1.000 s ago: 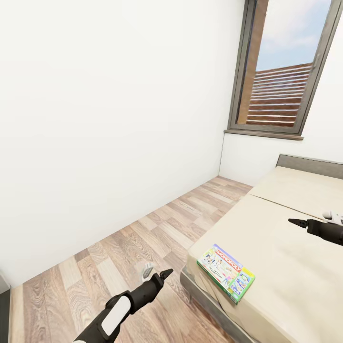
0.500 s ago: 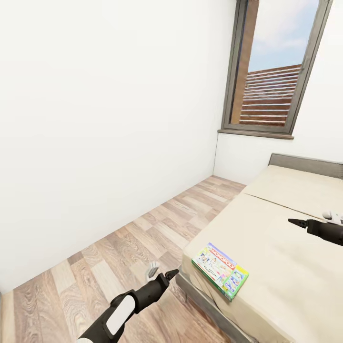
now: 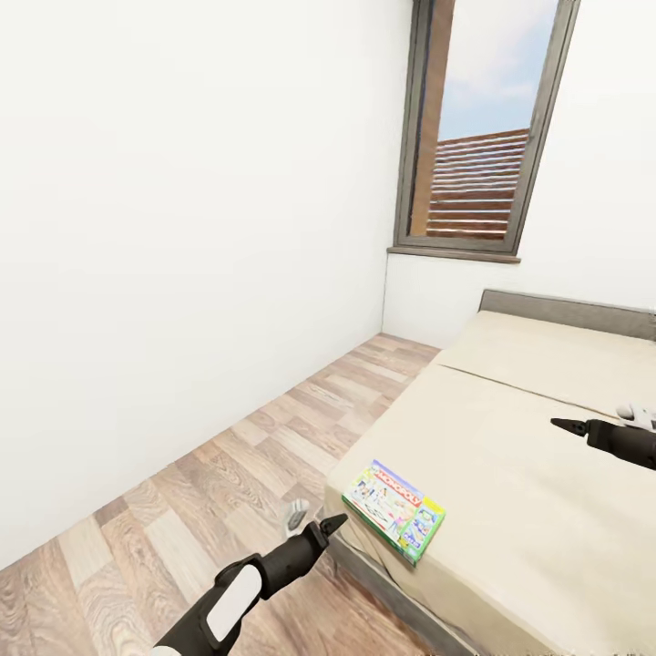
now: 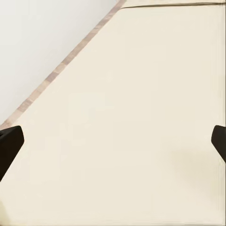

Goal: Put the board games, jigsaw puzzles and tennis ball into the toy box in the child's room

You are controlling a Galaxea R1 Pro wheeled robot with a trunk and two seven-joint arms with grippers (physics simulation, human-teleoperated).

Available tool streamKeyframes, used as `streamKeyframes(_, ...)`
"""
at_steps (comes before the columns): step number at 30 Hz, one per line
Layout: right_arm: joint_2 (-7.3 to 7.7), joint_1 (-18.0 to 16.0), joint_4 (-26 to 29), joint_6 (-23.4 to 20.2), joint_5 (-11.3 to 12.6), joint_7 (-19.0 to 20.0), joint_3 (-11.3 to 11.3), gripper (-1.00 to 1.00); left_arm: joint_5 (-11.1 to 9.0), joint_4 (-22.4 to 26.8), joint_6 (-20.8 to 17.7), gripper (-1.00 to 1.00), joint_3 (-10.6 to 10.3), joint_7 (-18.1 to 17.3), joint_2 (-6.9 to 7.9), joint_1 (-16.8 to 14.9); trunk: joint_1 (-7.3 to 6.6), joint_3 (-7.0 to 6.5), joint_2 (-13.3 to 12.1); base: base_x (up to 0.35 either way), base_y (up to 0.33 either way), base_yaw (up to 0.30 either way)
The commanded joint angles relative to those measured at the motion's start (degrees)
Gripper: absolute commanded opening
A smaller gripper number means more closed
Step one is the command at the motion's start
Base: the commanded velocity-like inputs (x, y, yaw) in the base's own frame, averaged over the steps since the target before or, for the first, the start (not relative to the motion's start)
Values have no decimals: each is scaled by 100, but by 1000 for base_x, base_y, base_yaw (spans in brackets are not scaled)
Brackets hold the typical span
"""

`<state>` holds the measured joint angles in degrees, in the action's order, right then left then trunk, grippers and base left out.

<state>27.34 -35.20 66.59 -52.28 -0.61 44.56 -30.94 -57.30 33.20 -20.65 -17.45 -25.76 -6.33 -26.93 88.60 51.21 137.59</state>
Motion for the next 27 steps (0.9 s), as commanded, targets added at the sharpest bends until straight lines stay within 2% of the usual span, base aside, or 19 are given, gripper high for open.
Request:
streamKeyframes(1,-1,-5,4,-39,-9,26,-9,100,-37,2,-36,100,-47,-36,-2,-4,-1,6,3,0,0,-100)
streamKeyframes(10,-7,2,12,-40,-9,26,-9,100,22,48,-36,100,-294,-147,-15,-5,-1,6,3,0,0,-54)
streamKeyframes(27,-47,131,228,-44,-9,26,-9,100,40,130,-21,100,-410,-209,-32,-5,-1,6,3,0,0,-10)
